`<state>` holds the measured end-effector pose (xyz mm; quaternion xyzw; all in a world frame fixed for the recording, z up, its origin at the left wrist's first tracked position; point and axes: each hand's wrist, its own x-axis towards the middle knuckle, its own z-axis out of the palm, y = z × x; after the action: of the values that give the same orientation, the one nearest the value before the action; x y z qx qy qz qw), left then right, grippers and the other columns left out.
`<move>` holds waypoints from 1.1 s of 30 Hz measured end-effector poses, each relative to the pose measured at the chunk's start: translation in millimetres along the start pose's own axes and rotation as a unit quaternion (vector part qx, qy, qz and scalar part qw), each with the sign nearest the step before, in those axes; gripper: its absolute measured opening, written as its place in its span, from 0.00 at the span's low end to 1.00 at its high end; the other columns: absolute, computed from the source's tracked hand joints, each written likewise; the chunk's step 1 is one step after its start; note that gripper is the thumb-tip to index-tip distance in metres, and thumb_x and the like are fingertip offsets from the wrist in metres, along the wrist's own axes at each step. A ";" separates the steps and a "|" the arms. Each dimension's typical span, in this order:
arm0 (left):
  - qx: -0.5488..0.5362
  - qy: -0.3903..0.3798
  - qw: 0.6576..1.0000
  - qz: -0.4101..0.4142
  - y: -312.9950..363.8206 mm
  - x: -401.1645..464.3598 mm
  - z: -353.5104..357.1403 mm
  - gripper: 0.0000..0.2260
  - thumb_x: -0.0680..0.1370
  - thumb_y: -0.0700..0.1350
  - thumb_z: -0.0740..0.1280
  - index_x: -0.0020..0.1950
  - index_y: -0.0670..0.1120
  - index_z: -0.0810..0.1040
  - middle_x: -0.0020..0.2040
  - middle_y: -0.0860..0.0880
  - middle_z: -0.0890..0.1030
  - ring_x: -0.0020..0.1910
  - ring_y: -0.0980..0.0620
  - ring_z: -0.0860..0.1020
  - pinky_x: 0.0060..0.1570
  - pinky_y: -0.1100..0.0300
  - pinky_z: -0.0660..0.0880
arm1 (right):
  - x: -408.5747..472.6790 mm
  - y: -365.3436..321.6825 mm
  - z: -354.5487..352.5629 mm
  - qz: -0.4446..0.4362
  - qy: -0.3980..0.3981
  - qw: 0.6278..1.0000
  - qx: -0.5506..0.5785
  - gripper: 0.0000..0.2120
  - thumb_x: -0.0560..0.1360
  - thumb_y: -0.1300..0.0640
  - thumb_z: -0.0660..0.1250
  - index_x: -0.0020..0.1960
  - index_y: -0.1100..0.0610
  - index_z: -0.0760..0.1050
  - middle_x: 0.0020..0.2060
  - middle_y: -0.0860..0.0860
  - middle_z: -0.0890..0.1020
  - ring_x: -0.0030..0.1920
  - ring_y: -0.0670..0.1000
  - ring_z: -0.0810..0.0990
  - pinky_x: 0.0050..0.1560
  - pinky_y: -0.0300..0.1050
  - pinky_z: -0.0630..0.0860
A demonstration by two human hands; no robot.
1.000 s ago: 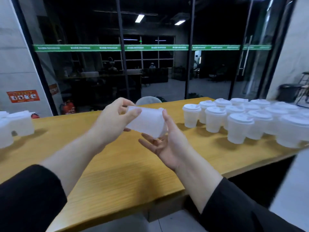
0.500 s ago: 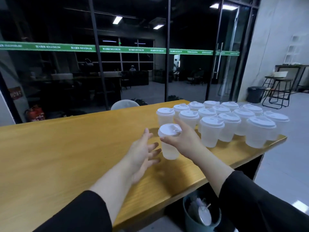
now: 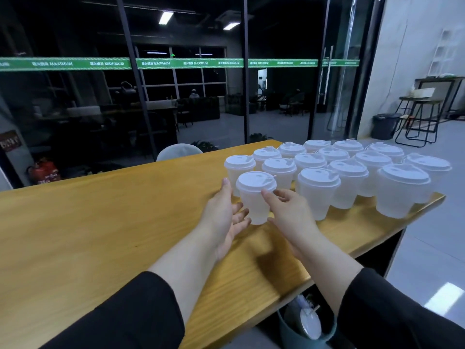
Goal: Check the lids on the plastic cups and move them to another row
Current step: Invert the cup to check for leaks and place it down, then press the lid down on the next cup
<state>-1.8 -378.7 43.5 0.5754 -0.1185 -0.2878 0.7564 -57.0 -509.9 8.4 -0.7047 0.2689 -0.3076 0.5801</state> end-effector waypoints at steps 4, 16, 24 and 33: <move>0.014 0.016 1.000 0.012 6.1 12.2 6.7 0.29 0.85 0.62 0.55 0.82 0.47 0.63 0.77 0.35 0.69 0.75 0.37 0.72 0.72 0.43 0.72 | 9.2 -10.1 -1.7 0.040 -0.033 0.998 0.022 0.27 0.81 0.37 0.58 0.49 0.59 0.82 0.51 0.59 0.85 0.56 0.60 0.83 0.63 0.66 0.78; 0.077 0.092 0.990 0.068 17.8 -9.3 -64.4 0.28 0.86 0.61 0.53 0.78 0.44 0.69 0.73 0.37 0.75 0.71 0.44 0.76 0.68 0.49 0.76 | -28.1 -23.8 18.1 0.028 -0.033 0.991 0.126 0.20 0.84 0.43 0.59 0.55 0.58 0.80 0.50 0.58 0.85 0.48 0.56 0.84 0.53 0.58 0.82; 0.173 0.262 0.936 0.158 68.2 -106.7 -227.7 0.23 0.86 0.61 0.55 0.70 0.48 0.75 0.65 0.48 0.81 0.65 0.50 0.79 0.66 0.51 0.77 | -103.4 -81.2 174.3 0.021 -0.281 0.947 0.153 0.20 0.84 0.42 0.60 0.60 0.56 0.80 0.53 0.52 0.87 0.54 0.52 0.87 0.57 0.54 0.83; 0.256 0.551 0.767 0.207 95.6 -259.7 -415.9 0.15 0.85 0.55 0.60 0.43 0.51 0.79 0.43 0.44 0.85 0.47 0.44 0.83 0.51 0.45 0.78 | -248.1 -108.3 393.2 0.086 -0.431 0.873 0.210 0.18 0.84 0.46 0.60 0.59 0.60 0.80 0.55 0.56 0.86 0.56 0.57 0.86 0.60 0.59 0.81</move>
<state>29.6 119.9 43.8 0.7688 0.1330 0.2833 0.5577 73.2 -51.2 30.6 -0.6033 -0.0189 0.0287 0.7968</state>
